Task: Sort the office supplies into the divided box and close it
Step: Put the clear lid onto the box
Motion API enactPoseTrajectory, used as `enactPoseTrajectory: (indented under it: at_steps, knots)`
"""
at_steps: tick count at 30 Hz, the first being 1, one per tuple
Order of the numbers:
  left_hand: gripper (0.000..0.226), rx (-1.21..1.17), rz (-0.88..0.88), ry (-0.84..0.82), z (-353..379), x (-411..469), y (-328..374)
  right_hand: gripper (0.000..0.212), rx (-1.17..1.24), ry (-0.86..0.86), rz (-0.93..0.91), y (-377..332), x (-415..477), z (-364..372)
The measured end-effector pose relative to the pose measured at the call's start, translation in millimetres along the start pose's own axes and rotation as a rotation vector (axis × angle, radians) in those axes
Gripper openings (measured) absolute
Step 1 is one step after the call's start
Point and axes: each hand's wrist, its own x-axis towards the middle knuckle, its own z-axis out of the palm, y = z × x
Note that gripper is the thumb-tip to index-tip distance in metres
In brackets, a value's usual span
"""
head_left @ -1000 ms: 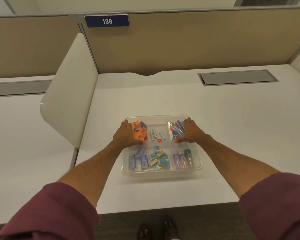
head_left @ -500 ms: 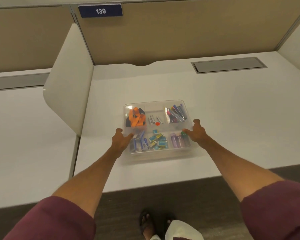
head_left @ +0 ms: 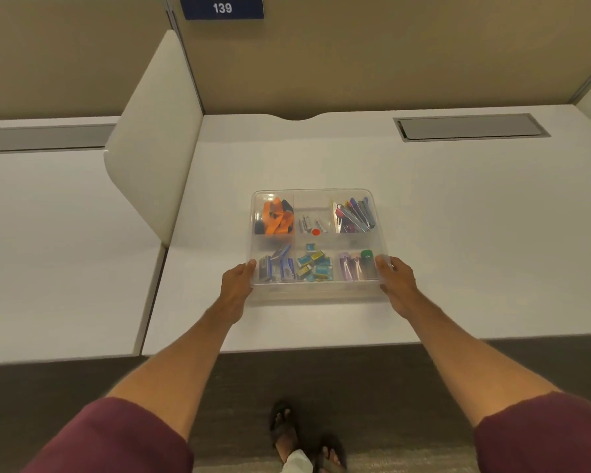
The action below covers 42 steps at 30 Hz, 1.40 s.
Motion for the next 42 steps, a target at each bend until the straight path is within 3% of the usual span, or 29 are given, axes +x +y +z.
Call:
enactPoseTrajectory:
  at_steps: [11,16,21,29,35,42]
  knots:
    - [0.035,0.148,0.155,0.093,11.6,-9.7,-6.4,0.034,-0.017,0.091,-0.104,8.6,-1.8,7.1]
    - [0.021,0.08,0.095,0.072,8.8,-8.1,-6.7,0.036,-0.034,0.076,-0.092,7.1,-2.0,5.3]
    - [0.011,-0.087,-0.079,0.078,2.6,-5.5,-0.5,0.036,-0.018,0.078,-0.073,5.1,-1.3,5.0]
    - [0.018,-0.044,0.024,0.032,3.9,-13.0,-5.6,0.034,-0.003,0.122,-0.059,7.4,-3.7,9.2]
    - [0.011,-0.009,-0.043,0.005,-7.2,4.3,-3.4,0.035,-0.011,0.13,-0.043,3.6,-5.5,7.7]
    - [0.035,0.017,-0.107,-0.05,-11.3,26.5,28.7,0.032,-0.057,0.136,0.062,-21.0,7.0,4.2]
